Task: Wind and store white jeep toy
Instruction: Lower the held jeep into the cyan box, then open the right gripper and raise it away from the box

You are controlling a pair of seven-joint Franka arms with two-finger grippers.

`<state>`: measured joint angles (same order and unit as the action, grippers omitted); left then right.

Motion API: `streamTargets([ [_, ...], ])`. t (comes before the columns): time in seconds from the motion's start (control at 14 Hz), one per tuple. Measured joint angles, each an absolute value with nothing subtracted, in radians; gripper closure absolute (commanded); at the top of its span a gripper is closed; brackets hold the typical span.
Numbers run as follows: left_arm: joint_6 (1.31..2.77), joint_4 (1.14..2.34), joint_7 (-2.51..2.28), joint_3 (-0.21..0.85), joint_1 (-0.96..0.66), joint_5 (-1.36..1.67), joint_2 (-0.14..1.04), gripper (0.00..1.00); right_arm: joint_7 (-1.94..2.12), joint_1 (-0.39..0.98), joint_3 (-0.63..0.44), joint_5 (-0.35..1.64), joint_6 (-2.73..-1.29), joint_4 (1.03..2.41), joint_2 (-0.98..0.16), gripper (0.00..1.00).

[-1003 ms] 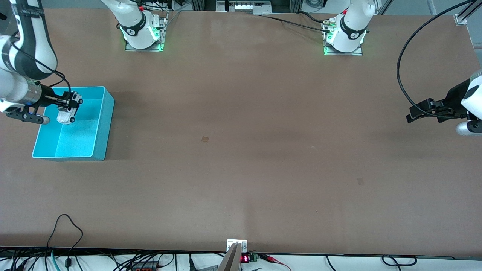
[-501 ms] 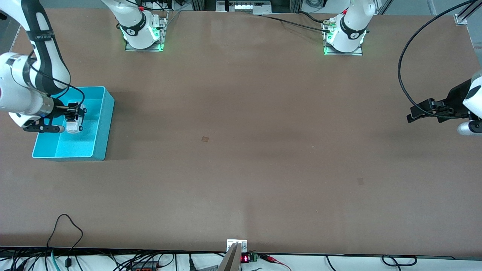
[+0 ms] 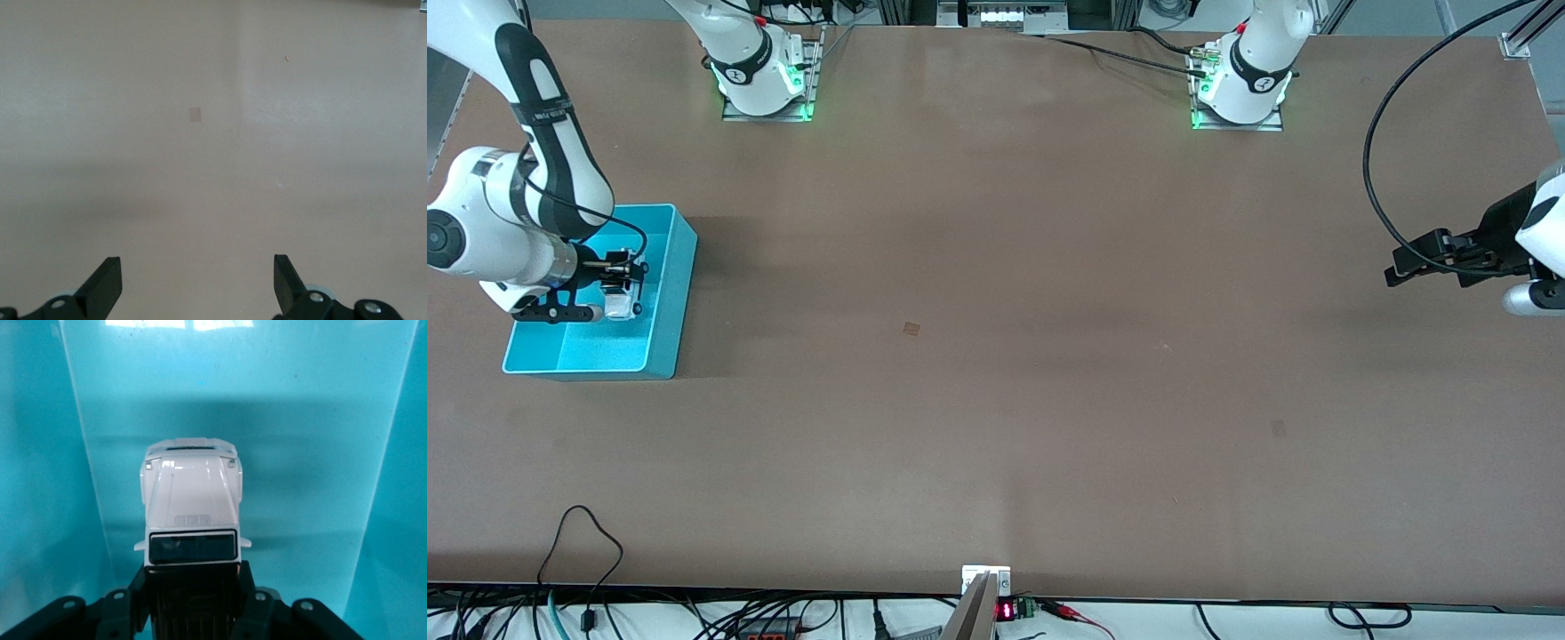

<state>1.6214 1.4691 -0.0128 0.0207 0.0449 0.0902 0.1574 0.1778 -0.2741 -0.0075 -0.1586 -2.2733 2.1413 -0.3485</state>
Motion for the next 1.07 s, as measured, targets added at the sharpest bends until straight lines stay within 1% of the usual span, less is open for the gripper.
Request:
streamTargets([
  [0.21, 1.619, 1.469, -0.012, 0.021, 0.045, 0.09, 0.155, 0.0, 0.178, -0.282, -0.007, -0.187, -2.376, 2.142, -0.419, 1.0],
  [0.5, 1.618, 1.469, -0.012, 0.016, 0.046, 0.09, 0.155, 0.0, 0.178, -0.289, -0.005, -0.189, -2.379, 2.134, -0.418, 0.99],
  [0.57, 1.618, 1.469, -0.012, 0.015, 0.047, 0.09, 0.155, 0.0, 0.178, -0.291, -0.005, -0.189, -2.379, 2.134, -0.418, 0.85],
  [0.72, 1.618, 1.469, -0.012, 0.014, 0.047, 0.09, 0.155, 0.0, 0.178, -0.293, -0.005, -0.189, -2.38, 2.134, -0.418, 0.16],
  [0.79, 1.618, 1.469, -0.012, 0.014, 0.047, 0.09, 0.155, 0.0, 0.178, -0.294, -0.005, -0.189, -2.38, 2.134, -0.418, 0.07],
  [0.86, 1.618, 1.469, -0.012, 0.014, 0.047, 0.09, 0.155, 0.0, 0.178, -0.295, -0.005, -0.189, -2.382, 2.134, -0.418, 0.0],
  [1.07, 1.618, 1.469, -0.011, 0.014, 0.045, 0.09, 0.155, 0.0, 0.178, -0.297, -0.005, -0.19, -2.385, 2.129, -0.402, 0.0],
])
